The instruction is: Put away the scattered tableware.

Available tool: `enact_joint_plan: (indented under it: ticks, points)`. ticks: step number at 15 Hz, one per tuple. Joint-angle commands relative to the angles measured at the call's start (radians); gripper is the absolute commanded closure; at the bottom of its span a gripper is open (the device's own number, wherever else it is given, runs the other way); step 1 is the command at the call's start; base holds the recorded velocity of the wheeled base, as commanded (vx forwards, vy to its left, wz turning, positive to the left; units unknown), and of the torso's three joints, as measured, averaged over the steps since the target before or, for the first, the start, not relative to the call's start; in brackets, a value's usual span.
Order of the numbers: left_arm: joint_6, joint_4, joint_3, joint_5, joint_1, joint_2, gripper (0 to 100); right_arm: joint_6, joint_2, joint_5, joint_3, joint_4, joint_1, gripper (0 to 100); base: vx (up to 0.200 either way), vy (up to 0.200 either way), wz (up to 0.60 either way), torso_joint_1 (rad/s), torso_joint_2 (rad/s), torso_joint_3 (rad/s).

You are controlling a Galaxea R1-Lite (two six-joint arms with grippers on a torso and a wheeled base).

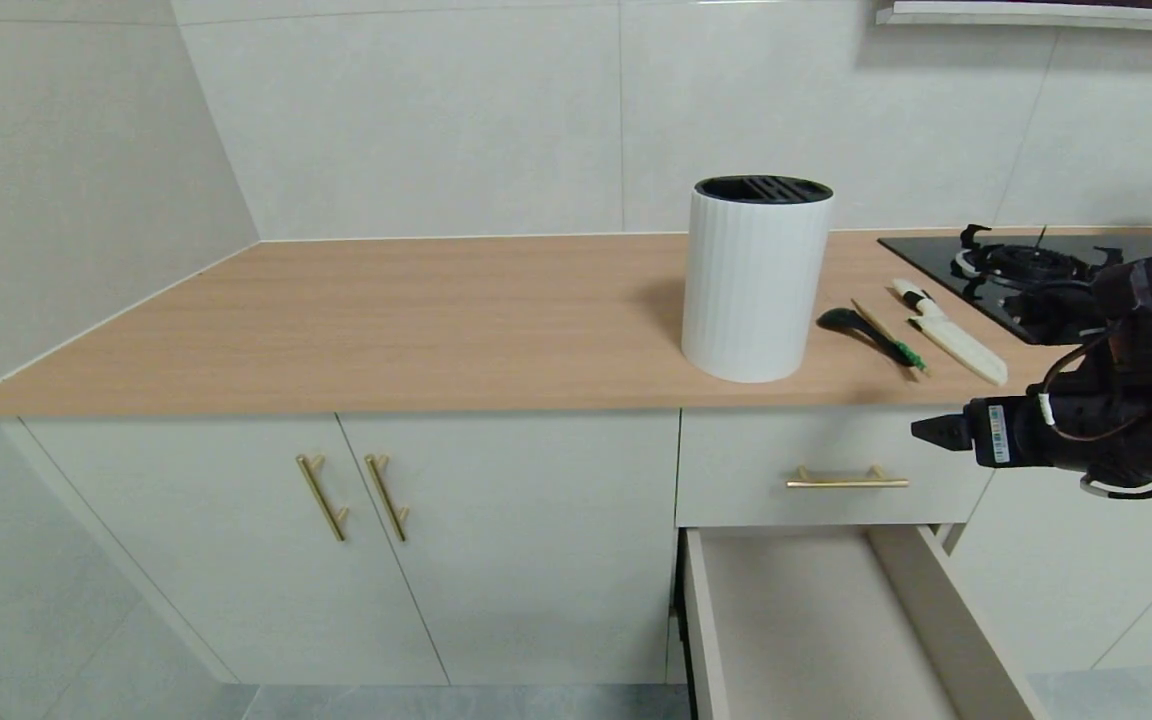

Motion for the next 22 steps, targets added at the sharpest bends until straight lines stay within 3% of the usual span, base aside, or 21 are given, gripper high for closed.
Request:
enact_joint_plan:
  ticks: [1,6,10,13,22]
  points:
    - [0.000,0.001,0.000,0.000,0.000,0.001,0,0.000,0.016,0.000,0.002,-0.001,-0.001,0,0.000,0.000,0.00,0.207,-0.49,-0.286]
    - [0.000,0.001,0.000,0.000,0.000,0.001,0,0.000,0.090,-0.001,-0.005,-0.038,-0.031,0,0.000,0.000,0.00,0.052,-0.12,-0.067]
    - [0.000,0.001,0.000,0.000,0.000,0.001,0,-0.001,0.143,0.009,-0.035,-0.167,-0.048,0,0.000,0.000,0.00,0.000,0.00,0.000]
    - [0.000,0.001,0.000,-0.001,0.000,0.001,0,0.006,0.244,0.011,-0.235,-0.080,-0.045,0,0.000,0.000,0.00,0.000,0.00,0.000]
    - [-0.001,0.001,0.000,0.000,0.000,0.001,0,0.014,0.392,-0.001,-0.354,-0.093,-0.096,0,0.000,0.000,0.00,0.000,0.00,0.000]
